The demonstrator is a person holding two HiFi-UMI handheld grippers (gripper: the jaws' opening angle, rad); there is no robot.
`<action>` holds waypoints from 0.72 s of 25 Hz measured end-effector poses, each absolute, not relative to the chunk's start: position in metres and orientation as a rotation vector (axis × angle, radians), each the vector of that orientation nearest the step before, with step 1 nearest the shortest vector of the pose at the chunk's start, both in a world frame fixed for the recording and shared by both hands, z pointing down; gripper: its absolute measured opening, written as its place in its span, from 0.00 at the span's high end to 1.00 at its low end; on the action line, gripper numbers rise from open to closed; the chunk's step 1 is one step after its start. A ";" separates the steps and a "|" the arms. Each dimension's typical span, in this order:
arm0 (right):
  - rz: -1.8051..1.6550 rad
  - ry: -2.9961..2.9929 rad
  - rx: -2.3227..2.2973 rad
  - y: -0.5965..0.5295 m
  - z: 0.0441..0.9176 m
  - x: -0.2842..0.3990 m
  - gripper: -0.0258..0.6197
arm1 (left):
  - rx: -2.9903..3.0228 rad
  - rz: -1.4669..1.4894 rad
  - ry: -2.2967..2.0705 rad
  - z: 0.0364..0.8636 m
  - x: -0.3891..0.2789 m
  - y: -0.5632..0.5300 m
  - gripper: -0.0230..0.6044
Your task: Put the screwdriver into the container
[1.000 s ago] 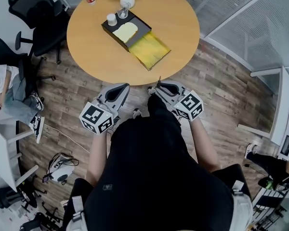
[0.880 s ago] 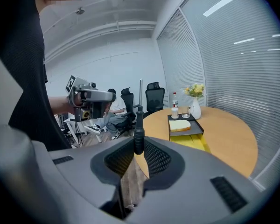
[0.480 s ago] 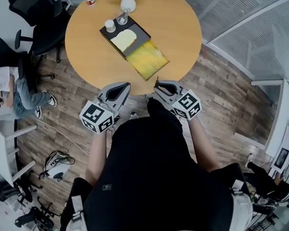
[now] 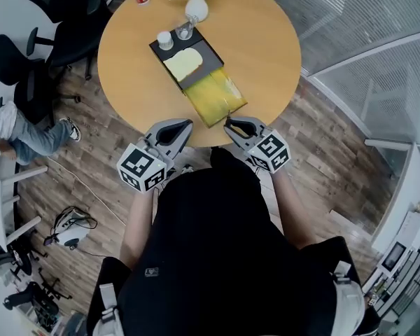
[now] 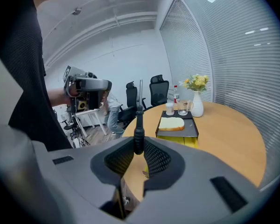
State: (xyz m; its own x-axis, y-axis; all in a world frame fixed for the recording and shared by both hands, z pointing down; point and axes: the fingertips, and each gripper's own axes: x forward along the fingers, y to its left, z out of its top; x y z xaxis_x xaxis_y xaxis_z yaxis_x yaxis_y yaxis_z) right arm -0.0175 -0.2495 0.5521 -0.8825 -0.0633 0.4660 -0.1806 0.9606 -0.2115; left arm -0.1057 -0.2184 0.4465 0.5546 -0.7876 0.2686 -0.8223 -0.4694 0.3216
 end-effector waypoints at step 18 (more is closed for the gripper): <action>0.154 -2.443 -0.168 -0.305 0.628 -0.031 0.87 | 2.190 0.130 -1.500 0.467 -0.113 -0.240 0.96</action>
State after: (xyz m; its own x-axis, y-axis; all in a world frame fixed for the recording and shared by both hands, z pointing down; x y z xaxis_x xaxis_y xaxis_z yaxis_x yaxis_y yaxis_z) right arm -0.0309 -0.3048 0.6276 -0.7640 0.1612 0.6248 0.0812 0.9846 -0.1547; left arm -0.1133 -0.2403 0.4665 0.3947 -0.8542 0.3386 -0.8997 -0.2844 0.3312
